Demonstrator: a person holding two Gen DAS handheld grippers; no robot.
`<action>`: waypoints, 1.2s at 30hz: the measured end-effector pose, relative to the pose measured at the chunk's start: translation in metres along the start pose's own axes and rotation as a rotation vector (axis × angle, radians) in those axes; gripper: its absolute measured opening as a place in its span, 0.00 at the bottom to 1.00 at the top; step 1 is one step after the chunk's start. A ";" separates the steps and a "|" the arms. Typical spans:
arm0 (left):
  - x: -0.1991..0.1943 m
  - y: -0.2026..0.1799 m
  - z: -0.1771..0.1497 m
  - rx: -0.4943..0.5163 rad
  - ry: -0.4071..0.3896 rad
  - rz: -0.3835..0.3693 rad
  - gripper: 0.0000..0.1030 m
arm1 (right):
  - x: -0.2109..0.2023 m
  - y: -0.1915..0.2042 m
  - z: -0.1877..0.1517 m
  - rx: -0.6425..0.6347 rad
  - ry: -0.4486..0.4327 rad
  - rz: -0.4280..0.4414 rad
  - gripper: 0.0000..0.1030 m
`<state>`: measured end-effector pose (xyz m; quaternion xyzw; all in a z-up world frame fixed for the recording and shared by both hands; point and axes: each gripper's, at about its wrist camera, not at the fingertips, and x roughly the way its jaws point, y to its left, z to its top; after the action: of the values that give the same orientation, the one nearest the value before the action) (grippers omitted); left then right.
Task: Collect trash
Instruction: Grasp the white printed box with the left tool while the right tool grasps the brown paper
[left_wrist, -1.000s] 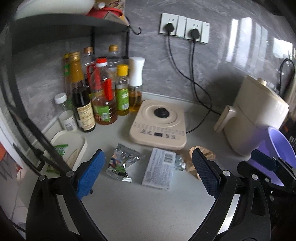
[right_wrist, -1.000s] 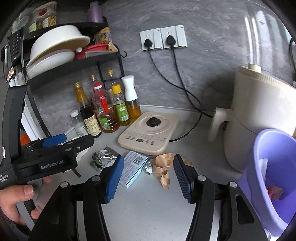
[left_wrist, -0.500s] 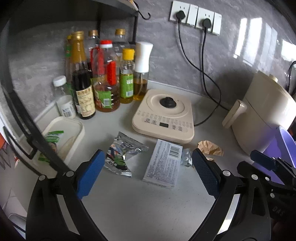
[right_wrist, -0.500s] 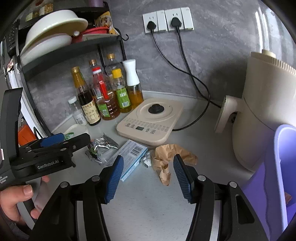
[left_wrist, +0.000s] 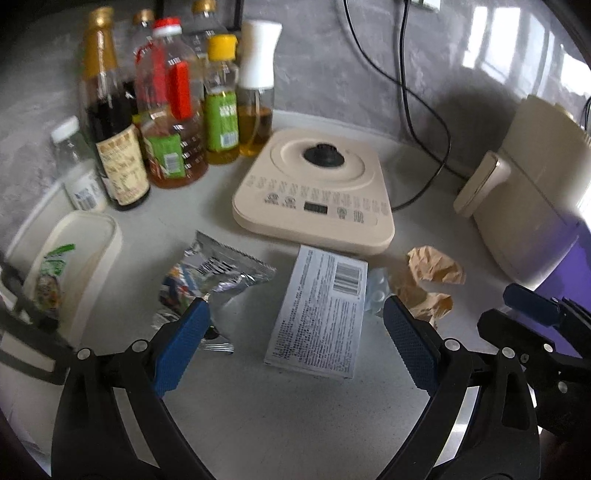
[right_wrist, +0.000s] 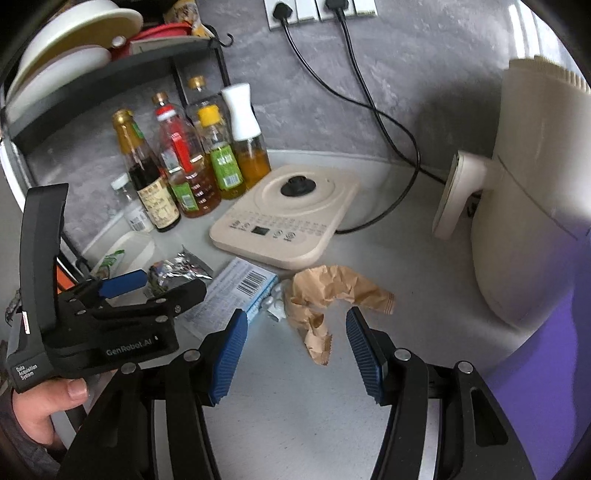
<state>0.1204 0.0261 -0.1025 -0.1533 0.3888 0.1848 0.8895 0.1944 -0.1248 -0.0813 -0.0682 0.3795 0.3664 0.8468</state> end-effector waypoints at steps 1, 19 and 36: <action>0.005 -0.001 -0.001 0.005 0.009 -0.002 0.91 | 0.004 -0.001 0.000 0.005 0.011 0.001 0.50; 0.049 -0.010 -0.007 0.018 0.117 0.028 0.65 | 0.055 -0.005 -0.007 0.019 0.124 0.021 0.49; 0.036 -0.009 -0.005 0.017 0.042 0.024 0.64 | 0.088 -0.019 -0.012 0.057 0.176 0.019 0.15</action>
<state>0.1435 0.0232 -0.1314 -0.1448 0.4109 0.1890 0.8800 0.2394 -0.0931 -0.1536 -0.0725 0.4636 0.3558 0.8082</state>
